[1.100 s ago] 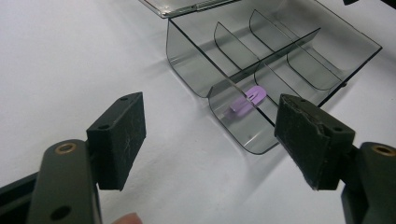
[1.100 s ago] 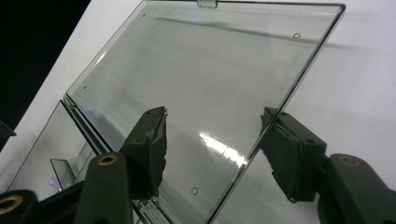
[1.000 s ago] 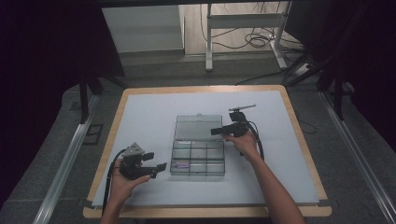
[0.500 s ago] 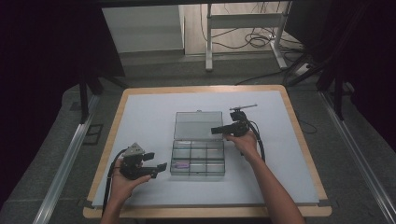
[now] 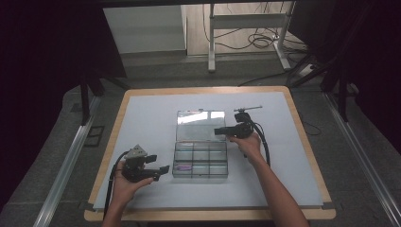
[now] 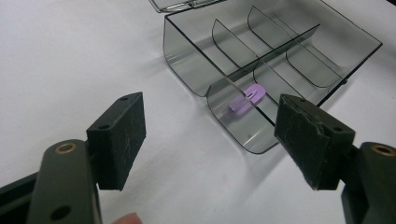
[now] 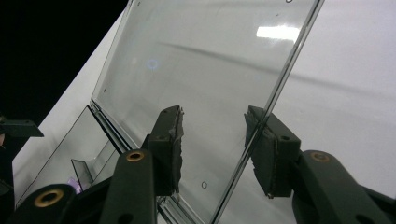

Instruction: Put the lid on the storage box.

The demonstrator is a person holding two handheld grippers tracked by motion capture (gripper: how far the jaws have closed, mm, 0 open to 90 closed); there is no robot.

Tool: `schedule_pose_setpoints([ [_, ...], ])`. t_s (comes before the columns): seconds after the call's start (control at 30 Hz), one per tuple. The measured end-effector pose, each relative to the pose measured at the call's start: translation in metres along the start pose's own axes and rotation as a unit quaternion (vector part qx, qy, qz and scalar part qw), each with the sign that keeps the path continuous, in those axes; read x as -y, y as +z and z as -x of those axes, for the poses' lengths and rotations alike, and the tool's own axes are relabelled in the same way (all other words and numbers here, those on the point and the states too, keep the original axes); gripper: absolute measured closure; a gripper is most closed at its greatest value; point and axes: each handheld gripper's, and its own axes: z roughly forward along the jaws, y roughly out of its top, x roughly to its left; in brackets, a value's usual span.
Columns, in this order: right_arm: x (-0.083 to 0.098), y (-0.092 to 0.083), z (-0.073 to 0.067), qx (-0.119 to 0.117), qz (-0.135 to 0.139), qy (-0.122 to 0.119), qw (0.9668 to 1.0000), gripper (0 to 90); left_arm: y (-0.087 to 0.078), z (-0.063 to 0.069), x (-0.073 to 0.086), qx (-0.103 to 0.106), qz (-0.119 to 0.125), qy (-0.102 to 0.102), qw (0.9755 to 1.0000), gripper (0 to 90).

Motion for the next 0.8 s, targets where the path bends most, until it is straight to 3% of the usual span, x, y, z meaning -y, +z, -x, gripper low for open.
schedule_pose_setpoints([
  [0.8, 0.0040, -0.0059, -0.0043, 0.000, 0.032, -0.026, 0.9991, 59.7, -0.0005, 0.0002, -0.0001, 0.000, 0.001, 0.001, 1.0000, 25.2],
])
